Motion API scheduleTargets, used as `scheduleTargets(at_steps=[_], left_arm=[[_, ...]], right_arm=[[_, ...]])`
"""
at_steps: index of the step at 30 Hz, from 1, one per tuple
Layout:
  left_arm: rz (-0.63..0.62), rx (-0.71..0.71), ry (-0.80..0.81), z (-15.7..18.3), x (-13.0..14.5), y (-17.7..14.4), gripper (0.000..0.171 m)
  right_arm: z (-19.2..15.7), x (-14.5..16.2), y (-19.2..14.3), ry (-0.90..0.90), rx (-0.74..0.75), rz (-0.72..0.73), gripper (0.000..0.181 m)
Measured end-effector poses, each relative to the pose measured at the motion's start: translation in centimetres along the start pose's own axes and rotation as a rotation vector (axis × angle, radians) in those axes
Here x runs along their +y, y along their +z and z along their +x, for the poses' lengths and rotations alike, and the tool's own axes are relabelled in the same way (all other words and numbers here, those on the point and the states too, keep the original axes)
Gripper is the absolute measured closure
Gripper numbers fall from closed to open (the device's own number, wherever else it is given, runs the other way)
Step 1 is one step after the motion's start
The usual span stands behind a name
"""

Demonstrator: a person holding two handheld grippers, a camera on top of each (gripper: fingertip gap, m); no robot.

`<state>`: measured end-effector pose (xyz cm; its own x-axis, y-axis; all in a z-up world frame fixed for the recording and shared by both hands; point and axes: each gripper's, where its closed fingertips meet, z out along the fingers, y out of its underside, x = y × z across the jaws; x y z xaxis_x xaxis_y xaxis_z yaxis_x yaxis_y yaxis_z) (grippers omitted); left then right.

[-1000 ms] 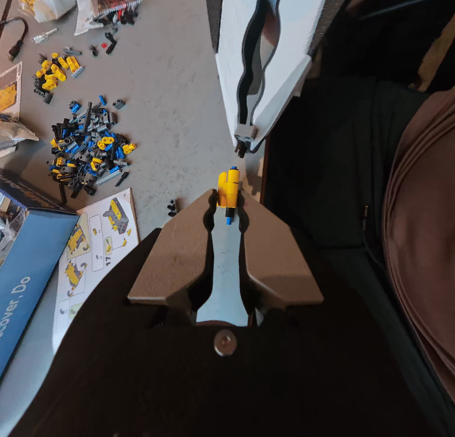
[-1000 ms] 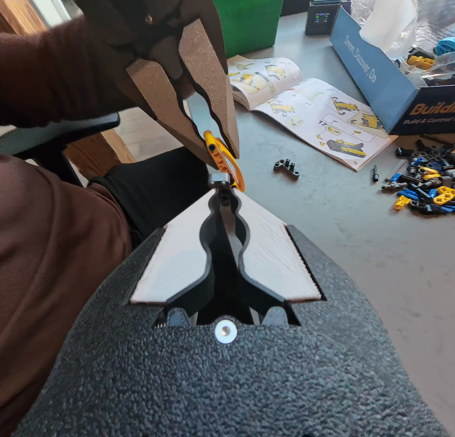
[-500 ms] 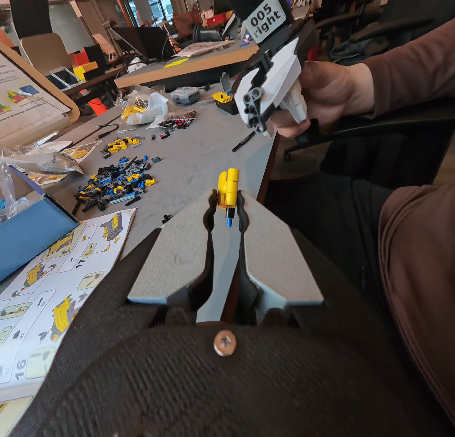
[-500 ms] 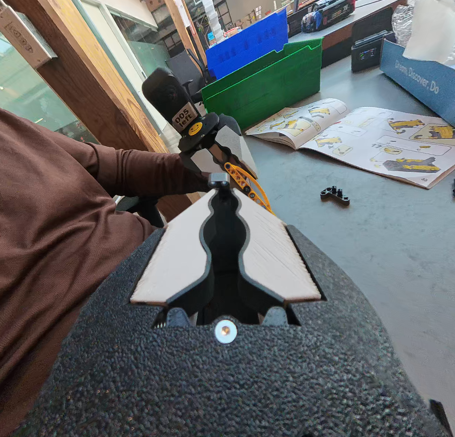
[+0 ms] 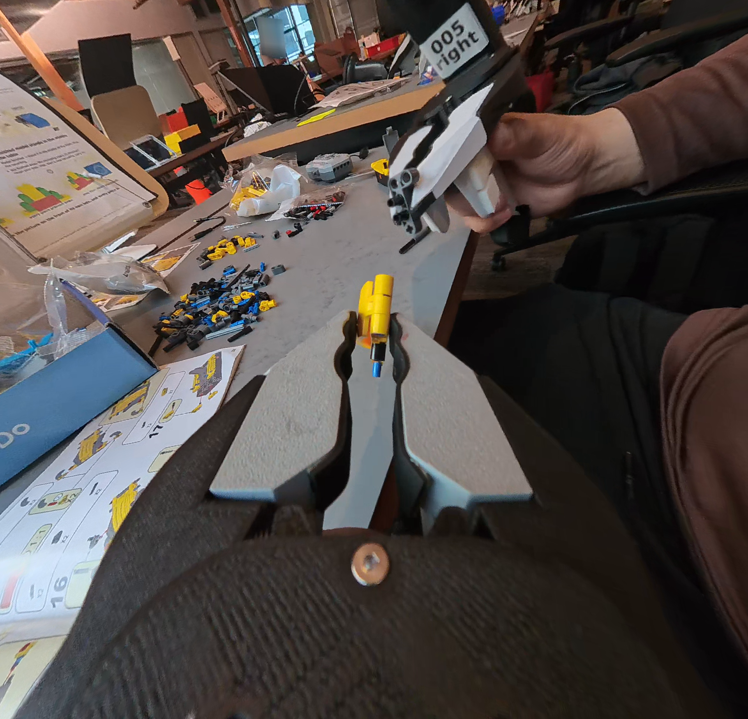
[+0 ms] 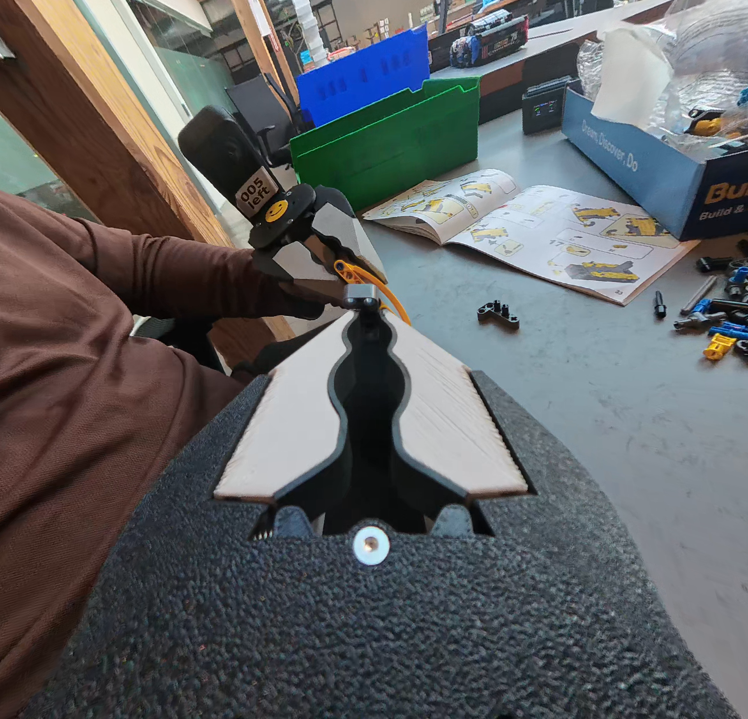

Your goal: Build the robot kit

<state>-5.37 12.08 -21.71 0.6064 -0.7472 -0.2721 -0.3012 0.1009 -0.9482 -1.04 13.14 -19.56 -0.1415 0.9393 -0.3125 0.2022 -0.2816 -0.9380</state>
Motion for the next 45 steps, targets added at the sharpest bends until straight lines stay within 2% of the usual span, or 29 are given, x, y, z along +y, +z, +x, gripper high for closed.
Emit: scheduleTargets(at_steps=[6, 12, 20, 34, 45], left_arm=[[-0.008, -0.019, 0.011, -0.1, 0.1, 0.1, 0.160], [0.001, -0.049, 0.012, -0.5, 0.0, 0.1, 0.160], [0.041, -0.059, -0.019, -0.8, -0.5, -0.3, 0.160], [0.071, 0.008, -0.079, -0.7, -0.8, -0.5, 0.160], [0.084, -0.135, -0.043, -1.6, 0.3, -2.8, 0.160]], right_arm=[[1.1, -0.6, -0.9, -0.132, 0.180, -0.007, 0.175], [1.1, 0.9, 0.2, -0.218, 0.235, -0.113, 0.175], [1.9, 0.7, 0.7, -0.312, 0.288, -0.117, 0.175], [2.1, 1.5, 2.1, -0.399, 0.257, -0.180, 0.175], [1.9, 0.4, 4.5, -0.471, 0.208, -0.166, 0.174]])
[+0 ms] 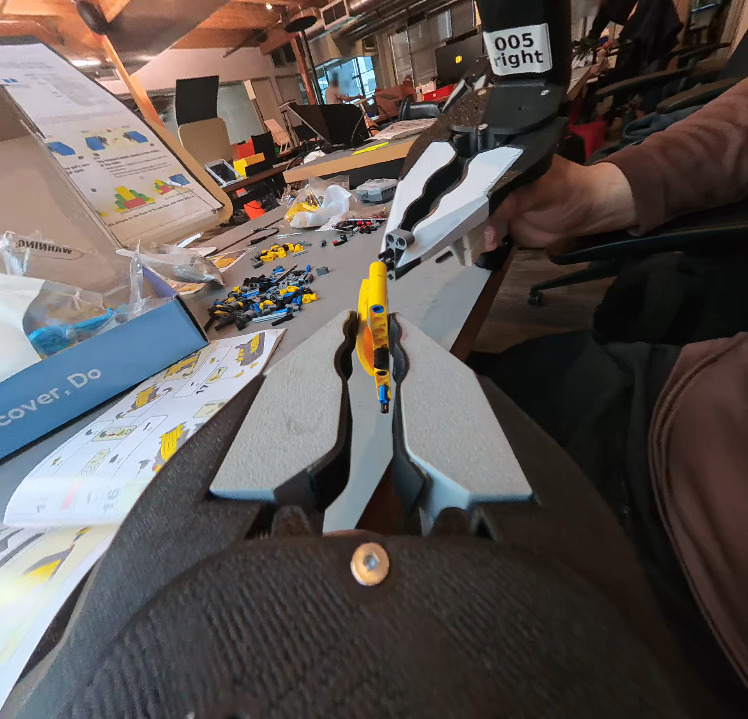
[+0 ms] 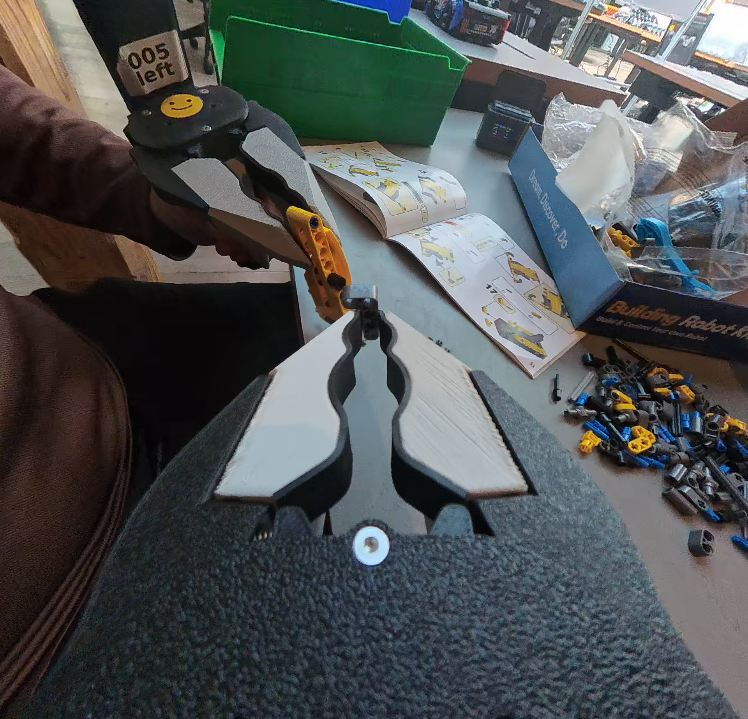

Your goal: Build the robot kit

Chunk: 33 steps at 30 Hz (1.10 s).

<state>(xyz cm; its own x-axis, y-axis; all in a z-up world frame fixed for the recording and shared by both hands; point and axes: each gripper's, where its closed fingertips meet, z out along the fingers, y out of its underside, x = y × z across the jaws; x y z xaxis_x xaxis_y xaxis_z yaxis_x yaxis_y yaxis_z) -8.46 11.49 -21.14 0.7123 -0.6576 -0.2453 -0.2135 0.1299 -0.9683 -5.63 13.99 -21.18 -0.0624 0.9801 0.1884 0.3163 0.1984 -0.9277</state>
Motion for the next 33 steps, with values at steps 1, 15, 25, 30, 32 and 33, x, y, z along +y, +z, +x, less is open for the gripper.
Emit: scheduleTargets(at_steps=[1, 15, 25, 30, 32, 33], left_arm=[[0.002, -0.007, -0.010, -0.1, 0.0, -0.2, 0.160], [0.043, -0.029, -0.051, -0.9, -0.1, -2.3, 0.160], [0.040, -0.129, -0.043, -3.7, -0.3, -2.5, 0.160], [0.074, -0.057, -0.055, -2.7, -1.7, -1.4, 0.160], [0.064, -0.040, -0.023, -2.2, -1.6, -1.1, 0.160], [0.056, -0.033, -0.014, -2.1, -1.5, -1.0, 0.160]], right_arm=[[0.0, -0.1, 0.2, -0.003, -0.005, 0.003, 0.174], [0.0, -1.7, 1.1, -0.054, -0.067, 0.046, 0.174], [-0.4, -2.5, 2.3, -0.028, -0.148, 0.108, 0.174], [-0.1, -2.8, 1.8, -0.049, -0.123, 0.108, 0.174], [0.0, -2.2, 1.5, -0.088, -0.096, 0.088, 0.174], [0.1, -1.7, 1.5, -0.112, -0.076, 0.063, 0.174]])
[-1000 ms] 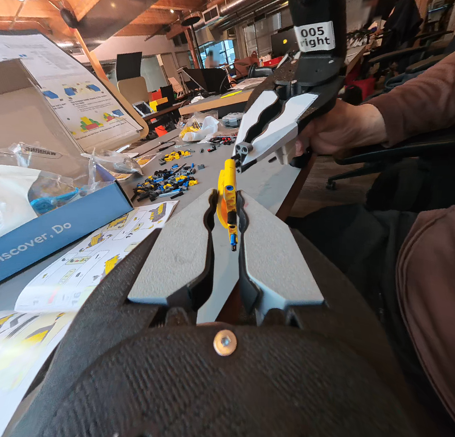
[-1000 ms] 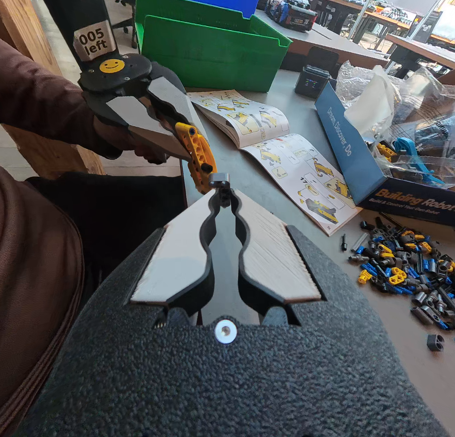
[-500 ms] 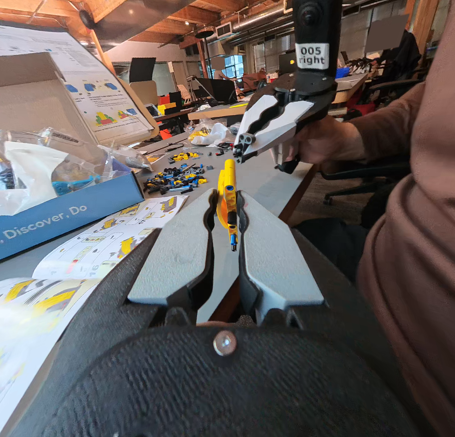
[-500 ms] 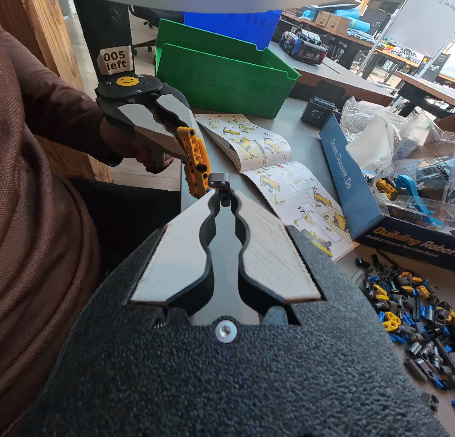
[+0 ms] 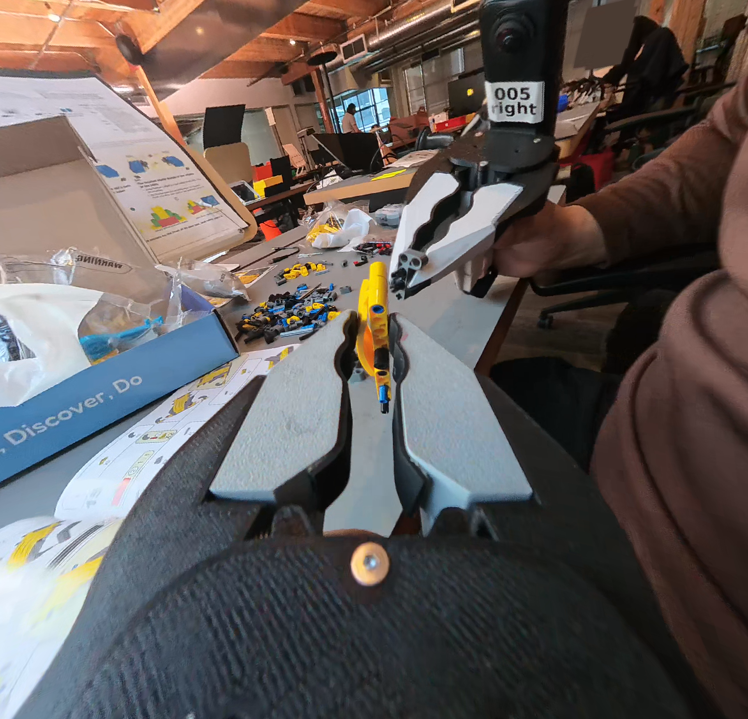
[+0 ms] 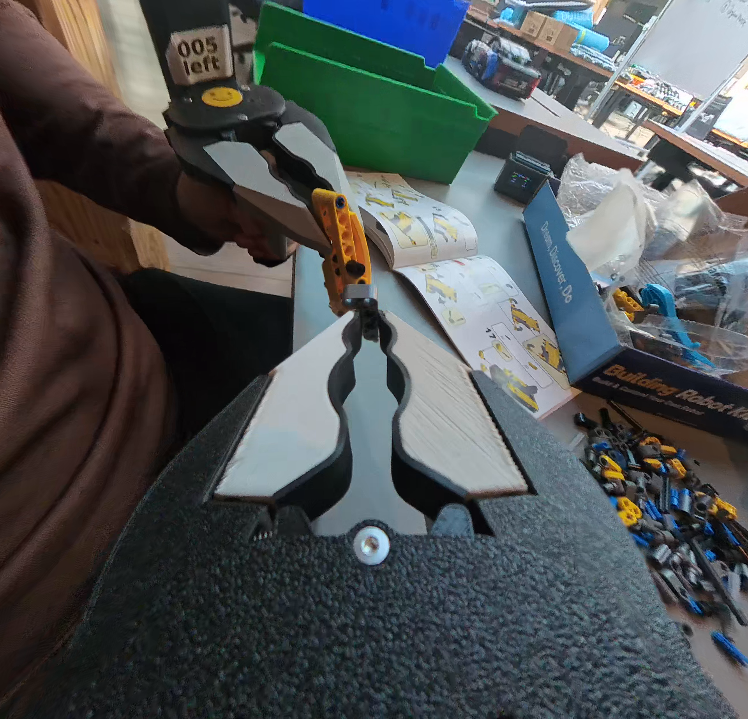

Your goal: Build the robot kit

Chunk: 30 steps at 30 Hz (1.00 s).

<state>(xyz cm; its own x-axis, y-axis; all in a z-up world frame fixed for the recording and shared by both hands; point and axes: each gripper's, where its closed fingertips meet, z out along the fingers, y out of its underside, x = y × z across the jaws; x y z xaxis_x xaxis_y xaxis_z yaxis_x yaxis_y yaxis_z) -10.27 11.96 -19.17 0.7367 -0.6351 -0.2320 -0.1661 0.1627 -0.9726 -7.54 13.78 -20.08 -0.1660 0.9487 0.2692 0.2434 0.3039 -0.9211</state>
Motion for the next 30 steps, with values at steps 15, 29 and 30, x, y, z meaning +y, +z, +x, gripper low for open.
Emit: scheduleTargets(at_steps=[15, 29, 30], left_arm=[[-0.011, -0.014, 0.145, 1.4, -0.2, -0.2, 0.160], [-0.088, -0.153, 0.361, -0.5, 0.6, -2.9, 0.160], [-0.087, -0.163, 0.374, -0.6, 0.5, -3.0, 0.160]], right_arm=[[-1.1, -3.1, -2.0, -0.303, 0.260, 0.000, 0.174], [-3.4, -4.1, 0.5, -1.099, 0.453, -0.074, 0.175], [-3.4, -4.2, 0.3, -1.118, 0.467, -0.067, 0.175]])
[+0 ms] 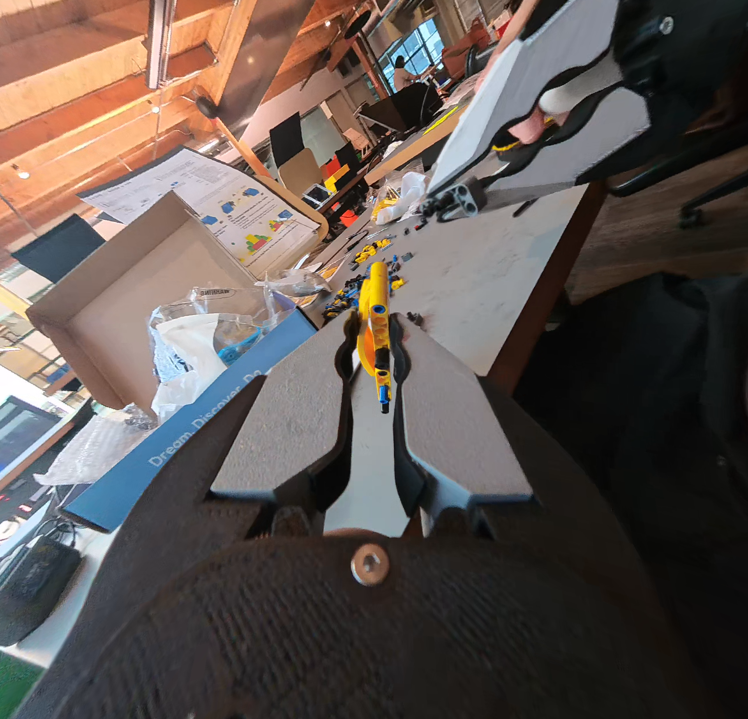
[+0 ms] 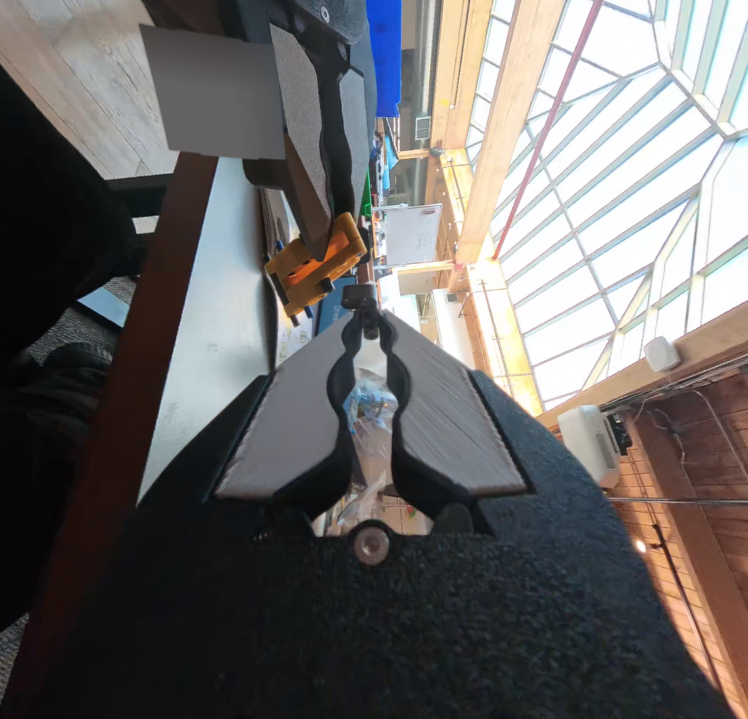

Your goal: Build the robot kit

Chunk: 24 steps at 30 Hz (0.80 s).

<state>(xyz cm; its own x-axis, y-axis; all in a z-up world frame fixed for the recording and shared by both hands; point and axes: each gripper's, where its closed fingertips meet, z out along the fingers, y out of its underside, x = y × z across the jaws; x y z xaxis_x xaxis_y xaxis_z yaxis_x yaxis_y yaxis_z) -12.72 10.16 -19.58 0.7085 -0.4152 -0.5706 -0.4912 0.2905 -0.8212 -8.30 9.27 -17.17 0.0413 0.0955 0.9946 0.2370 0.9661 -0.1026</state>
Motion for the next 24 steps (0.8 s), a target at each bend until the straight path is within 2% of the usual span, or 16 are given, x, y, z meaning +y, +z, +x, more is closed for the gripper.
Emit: scheduleTargets(at_steps=[3, 9, 14, 18, 21, 24], left_arm=[[0.011, -0.006, 0.036, 0.0, -0.3, 0.3, 0.160], [0.043, -0.005, 0.010, -0.3, -0.6, 1.4, 0.160], [0.063, -0.004, -0.032, -0.6, -0.9, 1.6, 0.160], [0.070, 0.011, -0.030, -0.3, -1.0, 1.7, 0.160], [0.071, 0.007, -0.039, -0.5, -1.0, 1.6, 0.160], [0.053, 0.010, -0.036, -0.5, -0.6, 1.4, 0.160]], right_arm=[[0.3, 1.2, 0.1, 0.003, 0.014, -0.020, 0.175], [0.7, 3.5, -0.3, 0.037, 0.035, -0.073, 0.175], [2.9, 4.8, -1.2, 0.124, 0.127, -0.086, 0.175], [2.2, 5.5, -0.9, 0.159, 0.097, -0.097, 0.175], [1.0, 5.8, -0.2, 0.271, 0.016, -0.084, 0.175], [0.2, 6.7, 0.3, 0.483, -0.063, -0.074, 0.175]])
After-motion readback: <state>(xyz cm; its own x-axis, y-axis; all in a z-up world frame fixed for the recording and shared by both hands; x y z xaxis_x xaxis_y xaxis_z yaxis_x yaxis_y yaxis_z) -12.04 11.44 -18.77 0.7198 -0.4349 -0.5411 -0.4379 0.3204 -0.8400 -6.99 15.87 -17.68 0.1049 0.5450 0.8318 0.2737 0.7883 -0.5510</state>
